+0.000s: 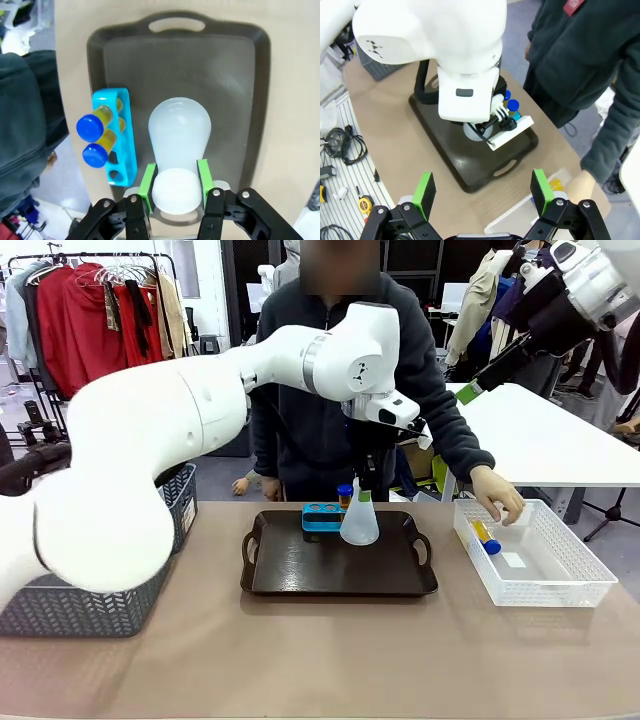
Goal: Prepare the laboratory tools.
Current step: Pick up one Small flask and place it on the Handle tray.
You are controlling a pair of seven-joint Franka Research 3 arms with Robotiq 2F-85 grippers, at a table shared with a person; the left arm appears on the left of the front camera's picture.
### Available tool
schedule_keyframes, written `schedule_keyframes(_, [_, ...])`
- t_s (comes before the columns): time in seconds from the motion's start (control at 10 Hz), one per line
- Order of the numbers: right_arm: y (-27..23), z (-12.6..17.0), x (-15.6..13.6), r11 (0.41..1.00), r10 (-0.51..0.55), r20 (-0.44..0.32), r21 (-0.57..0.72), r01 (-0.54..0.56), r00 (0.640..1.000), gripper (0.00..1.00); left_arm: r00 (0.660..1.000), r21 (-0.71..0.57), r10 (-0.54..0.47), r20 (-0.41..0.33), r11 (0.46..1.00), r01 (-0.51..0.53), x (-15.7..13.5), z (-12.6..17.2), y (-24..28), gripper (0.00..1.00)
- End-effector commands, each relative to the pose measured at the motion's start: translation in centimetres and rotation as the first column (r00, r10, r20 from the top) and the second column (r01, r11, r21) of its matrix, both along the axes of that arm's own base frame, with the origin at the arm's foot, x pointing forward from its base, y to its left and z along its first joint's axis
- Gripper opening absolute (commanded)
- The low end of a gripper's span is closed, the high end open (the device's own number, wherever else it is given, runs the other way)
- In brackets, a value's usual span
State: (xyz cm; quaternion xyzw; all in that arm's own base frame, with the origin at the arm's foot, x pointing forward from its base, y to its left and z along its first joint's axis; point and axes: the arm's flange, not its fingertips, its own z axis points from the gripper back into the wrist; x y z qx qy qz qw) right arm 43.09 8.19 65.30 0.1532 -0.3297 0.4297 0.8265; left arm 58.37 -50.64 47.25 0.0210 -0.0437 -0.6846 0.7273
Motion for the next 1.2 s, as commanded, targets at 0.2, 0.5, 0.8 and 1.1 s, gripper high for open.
schedule_keyframes(0.2, [-0.1, 0.1, 0.0, 1.000, 0.004, 0.000, 0.008, -0.004, 1.000, 1.00, 0.997, 0.000, -0.071, -0.029, 0.997, 0.071, 2.8, -1.0, -3.6, 0.00])
schedule_keyframes(0.5, [-0.1, 0.1, 0.0, 1.000, 0.004, 0.000, 0.008, -0.004, 1.000, 1.00, 0.993, 0.021, -0.091, -0.080, 0.995, 0.093, 2.7, -3.1, -4.7, 0.00])
schedule_keyframes(0.8, [-0.1, 0.1, 0.0, 1.000, 0.004, 0.000, 0.008, -0.004, 1.000, 1.00, 0.990, 0.035, -0.093, -0.107, 0.995, 0.097, 2.5, -4.0, -5.1, 0.33])
schedule_keyframes(1.1, [-0.1, 0.1, 0.0, 1.000, 0.004, 0.000, 0.008, -0.004, 1.000, 1.00, 0.991, 0.024, -0.089, -0.100, 0.995, 0.092, 1.9, -3.4, -4.9, 0.90])
